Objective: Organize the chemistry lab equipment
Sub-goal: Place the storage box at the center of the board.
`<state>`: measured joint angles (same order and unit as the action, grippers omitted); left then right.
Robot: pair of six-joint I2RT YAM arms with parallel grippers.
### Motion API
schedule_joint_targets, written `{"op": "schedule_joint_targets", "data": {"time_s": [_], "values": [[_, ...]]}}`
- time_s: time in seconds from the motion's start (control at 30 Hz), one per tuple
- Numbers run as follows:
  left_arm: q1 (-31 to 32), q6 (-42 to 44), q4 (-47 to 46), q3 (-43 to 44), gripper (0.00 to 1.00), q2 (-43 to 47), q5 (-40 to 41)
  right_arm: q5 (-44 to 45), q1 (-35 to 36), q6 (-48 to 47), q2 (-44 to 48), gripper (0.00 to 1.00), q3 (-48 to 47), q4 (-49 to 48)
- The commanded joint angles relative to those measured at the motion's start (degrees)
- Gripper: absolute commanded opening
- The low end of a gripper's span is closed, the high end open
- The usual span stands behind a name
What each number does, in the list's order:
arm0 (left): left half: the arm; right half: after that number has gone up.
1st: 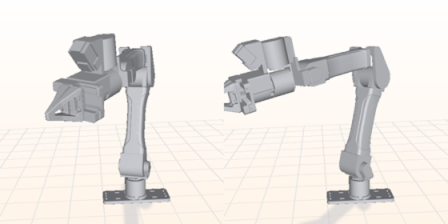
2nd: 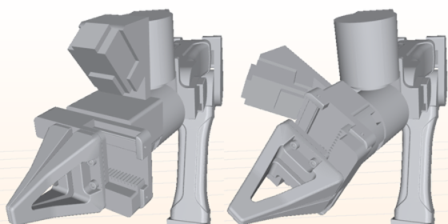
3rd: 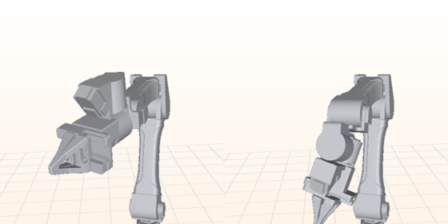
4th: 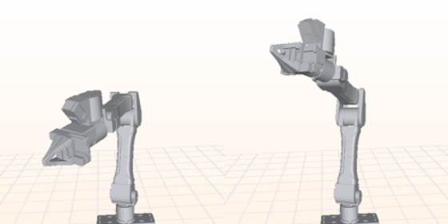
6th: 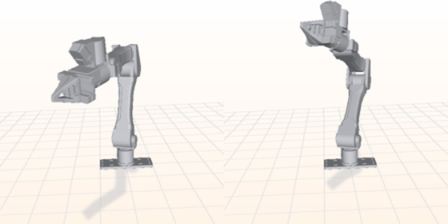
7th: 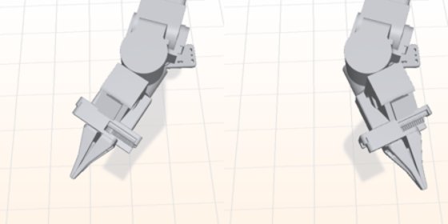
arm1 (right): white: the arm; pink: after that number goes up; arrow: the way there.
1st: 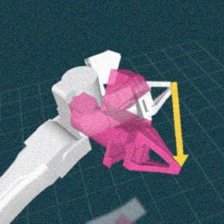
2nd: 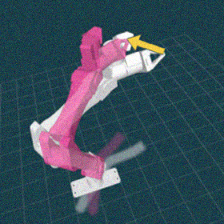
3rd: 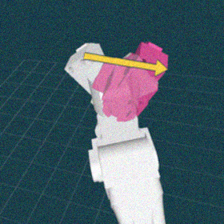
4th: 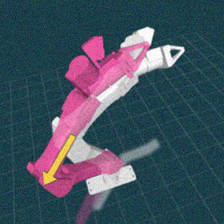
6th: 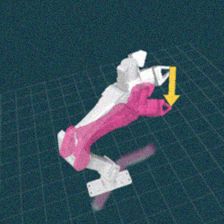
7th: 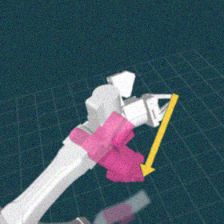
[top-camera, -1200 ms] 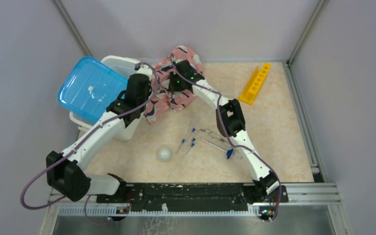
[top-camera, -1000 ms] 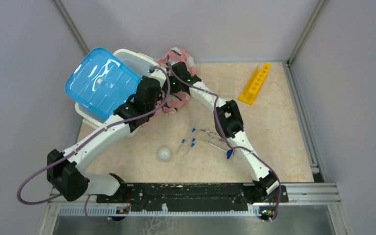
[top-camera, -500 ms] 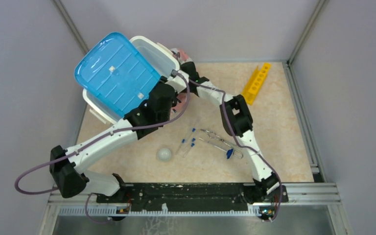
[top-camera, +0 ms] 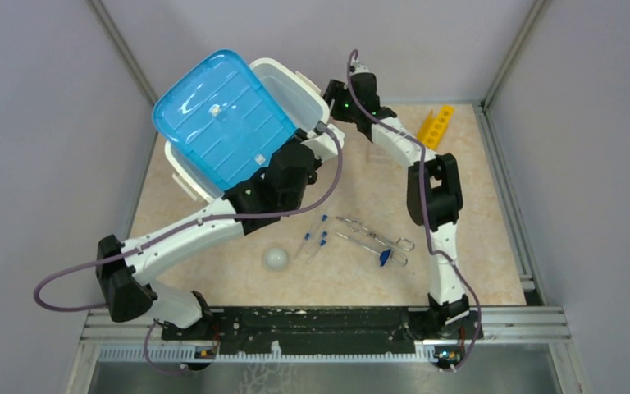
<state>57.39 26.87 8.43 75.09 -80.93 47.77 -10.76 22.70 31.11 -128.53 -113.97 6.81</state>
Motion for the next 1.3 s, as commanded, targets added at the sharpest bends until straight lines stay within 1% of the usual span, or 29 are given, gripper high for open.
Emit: {"op": "schedule_joint_targets", "data": {"time_s": [0.0,0.27,0.43,0.6,0.7,0.83,1.0,1.27], "values": [[1.63,3.97,0.63,5.29,0.0,-2.82,-3.68,2.96,-1.62,-0.71,2.0,0.62,4.65,-1.53],[1.97,6.55,0.83,9.05,0.0,-9.33,-12.29,8.23,-3.69,-6.47,1.99,0.62,6.0,1.3],[1.93,8.92,0.47,10.66,0.0,-12.58,-16.78,14.26,-4.76,-11.7,2.14,0.71,4.94,6.12],[1.45,10.16,-0.34,12.63,0.0,-14.95,-19.54,18.37,-5.95,-15.44,3.13,0.75,6.0,8.92],[0.61,10.05,-0.64,13.26,0.0,-15.66,-21.68,20.82,-6.07,-17.79,3.82,0.79,6.47,9.76],[0.1,10.39,-1.15,13.11,0.0,-16.01,-23.51,22.62,-6.49,-19.76,4.03,0.81,6.55,11.29],[-0.28,10.84,-2.08,11.8,0.0,-15.25,-23.78,23.94,-6.79,-21.83,3.87,0.85,6.63,12.67],[-1.27,10.64,-3.37,7.45,0.0,-10.06,-25.02,27.63,-6.88,-23.81,2.55,0.86,5.87,14.58]]}}
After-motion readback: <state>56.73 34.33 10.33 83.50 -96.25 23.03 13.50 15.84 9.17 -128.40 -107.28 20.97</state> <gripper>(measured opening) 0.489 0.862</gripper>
